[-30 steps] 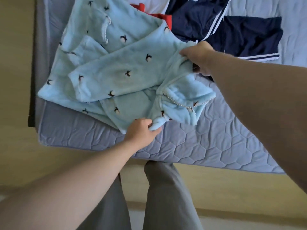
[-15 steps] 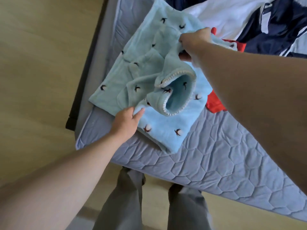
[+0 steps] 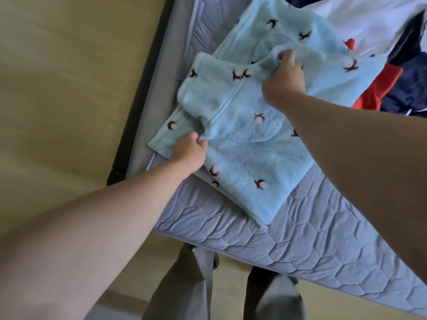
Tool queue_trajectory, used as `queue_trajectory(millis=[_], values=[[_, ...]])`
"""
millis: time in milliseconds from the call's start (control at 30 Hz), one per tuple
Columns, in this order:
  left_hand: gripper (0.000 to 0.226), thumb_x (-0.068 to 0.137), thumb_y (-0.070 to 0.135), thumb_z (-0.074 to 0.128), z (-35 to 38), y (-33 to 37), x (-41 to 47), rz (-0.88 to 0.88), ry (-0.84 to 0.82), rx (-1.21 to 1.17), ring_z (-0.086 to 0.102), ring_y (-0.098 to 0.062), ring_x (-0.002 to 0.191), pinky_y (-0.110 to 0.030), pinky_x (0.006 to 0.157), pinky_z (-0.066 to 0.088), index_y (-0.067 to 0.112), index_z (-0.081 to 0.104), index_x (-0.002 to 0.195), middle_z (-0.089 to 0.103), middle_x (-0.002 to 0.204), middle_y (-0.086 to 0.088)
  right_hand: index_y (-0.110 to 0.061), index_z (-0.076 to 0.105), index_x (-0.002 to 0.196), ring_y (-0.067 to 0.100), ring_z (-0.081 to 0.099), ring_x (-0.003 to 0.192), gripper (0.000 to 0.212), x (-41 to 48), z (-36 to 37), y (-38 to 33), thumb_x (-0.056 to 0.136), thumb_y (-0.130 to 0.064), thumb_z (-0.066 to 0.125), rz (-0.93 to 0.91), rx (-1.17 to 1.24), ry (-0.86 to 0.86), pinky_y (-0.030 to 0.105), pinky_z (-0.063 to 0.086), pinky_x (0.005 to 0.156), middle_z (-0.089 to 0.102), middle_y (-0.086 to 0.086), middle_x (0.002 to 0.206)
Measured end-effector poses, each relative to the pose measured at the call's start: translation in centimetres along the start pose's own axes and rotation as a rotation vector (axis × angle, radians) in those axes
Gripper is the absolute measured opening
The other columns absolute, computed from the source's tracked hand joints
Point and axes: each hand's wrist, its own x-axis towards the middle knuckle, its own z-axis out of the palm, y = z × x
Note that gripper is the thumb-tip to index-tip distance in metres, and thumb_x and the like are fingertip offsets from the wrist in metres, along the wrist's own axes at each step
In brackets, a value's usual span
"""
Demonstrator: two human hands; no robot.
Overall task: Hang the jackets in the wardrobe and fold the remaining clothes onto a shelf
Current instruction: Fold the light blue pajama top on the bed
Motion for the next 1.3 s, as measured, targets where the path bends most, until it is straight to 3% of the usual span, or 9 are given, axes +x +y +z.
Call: queue_trajectory(millis=[167, 267, 367, 500, 600, 733, 800, 1100, 1300], values=[[0.025, 0.096, 0.031, 0.061, 0.4, 1.2, -2.2, -0.01, 0.133, 0.007, 0.057, -0.027, 0.091, -0.028, 0.068, 0.038, 0.011, 0.049, 0.101, 0.057, 0.107, -0.01, -0.018, 0.049, 0.13, 0.017, 0.044, 0.098, 0.059, -1.4, -0.3, 1.9, 0.077, 0.005, 0.037, -0.001, 0.023, 0.086, 0.031, 0.041, 0.078, 0.045, 0.005, 0.135], [0.023, 0.085, 0.021, 0.069, 2.2, 2.2, -7.2, 0.457, 0.418, 0.319, 0.053, -0.029, 0.087, -0.038, 0.074, 0.042, 0.012, 0.05, 0.095, 0.054, 0.099, -0.009, -0.014, 0.053, 0.122, 0.026, 0.053, 0.103, 0.046, -1.9, -2.5, 4.0, 0.08, -0.004, 0.04, 0.052, 0.056, 0.241, 0.037, 0.046, 0.084, 0.048, 0.008, 0.13], [0.015, 0.09, 0.02, 0.065, 6.4, 4.6, -11.8, 0.866, 0.099, 0.437, 0.057, -0.033, 0.078, -0.042, 0.067, 0.041, 0.011, 0.053, 0.091, 0.057, 0.085, -0.009, -0.017, 0.053, 0.121, 0.03, 0.054, 0.112, 0.038, -1.8, -4.9, 7.3, 0.083, -0.023, 0.049, 0.295, 0.101, 0.423, 0.039, 0.045, 0.091, 0.049, 0.007, 0.127], [0.073, 0.09, 0.066, 0.056, 13.6, 8.3, -15.4, 0.441, -0.193, 0.734, 0.058, -0.037, 0.104, -0.042, 0.079, 0.048, 0.006, 0.041, 0.128, 0.053, 0.125, -0.021, -0.02, 0.045, 0.13, 0.026, 0.056, 0.119, 0.069, -1.1, -6.9, 11.3, 0.075, -0.054, 0.069, 0.681, 0.392, 0.344, 0.036, 0.045, 0.1, 0.051, 0.003, 0.132], [0.094, 0.082, 0.071, 0.063, 16.8, 9.3, -15.0, 0.183, -0.21, 0.786, 0.055, -0.042, 0.112, -0.047, 0.086, 0.052, 0.002, 0.032, 0.137, 0.04, 0.138, -0.028, -0.021, 0.053, 0.131, 0.018, 0.067, 0.106, 0.083, -0.6, -7.7, 13.3, 0.064, -0.058, 0.085, 0.749, 0.818, 0.087, 0.042, 0.057, 0.093, 0.064, -0.004, 0.123], [0.038, 0.099, 0.015, 0.054, 18.7, 8.7, -13.0, 0.118, -0.137, 0.83, 0.062, -0.045, 0.107, -0.05, 0.084, 0.056, 0.002, 0.038, 0.131, 0.049, 0.129, -0.027, -0.029, 0.06, 0.124, 0.01, 0.07, 0.092, 0.07, 0.4, -7.4, 14.3, 0.066, -0.058, 0.086, 0.6, 0.856, -0.001, 0.036, 0.06, 0.082, 0.069, -0.012, 0.108], [0.029, 0.097, 0.001, 0.045, 18.9, 8.1, -12.3, 0.166, -0.109, 0.874, 0.065, -0.042, 0.105, -0.049, 0.081, 0.057, 0.001, 0.043, 0.126, 0.056, 0.123, -0.025, -0.03, 0.06, 0.128, 0.007, 0.066, 0.087, 0.062, 0.5, -7.3, 14.7, 0.075, -0.054, 0.081, 0.578, 0.878, -0.001, 0.033, 0.058, 0.081, 0.066, -0.015, 0.101], [0.033, 0.079, 0.013, 0.067, 19.5, 10.2, -19.0, 0.216, -0.259, 0.842, 0.068, -0.033, 0.102, -0.035, 0.075, 0.052, 0.012, 0.062, 0.112, 0.068, 0.113, -0.011, -0.026, 0.057, 0.136, 0.018, 0.063, 0.114, 0.052, -4.6, -10.6, 20.6, 0.088, -0.041, 0.067, 0.49, 0.793, 0.07, 0.038, 0.052, 0.101, 0.065, -0.007, 0.122], [0.023, 0.075, 0.02, 0.063, 24.6, 10.6, -28.8, 0.27, -0.577, 0.803, 0.061, -0.031, 0.087, -0.03, 0.063, 0.039, 0.02, 0.039, 0.077, 0.06, 0.099, -0.007, -0.025, 0.06, 0.132, 0.019, 0.063, 0.107, 0.048, -14.1, -14.0, 30.5, 0.086, -0.041, 0.063, 0.667, 0.707, 0.115, 0.036, 0.052, 0.097, 0.066, -0.008, 0.108]])
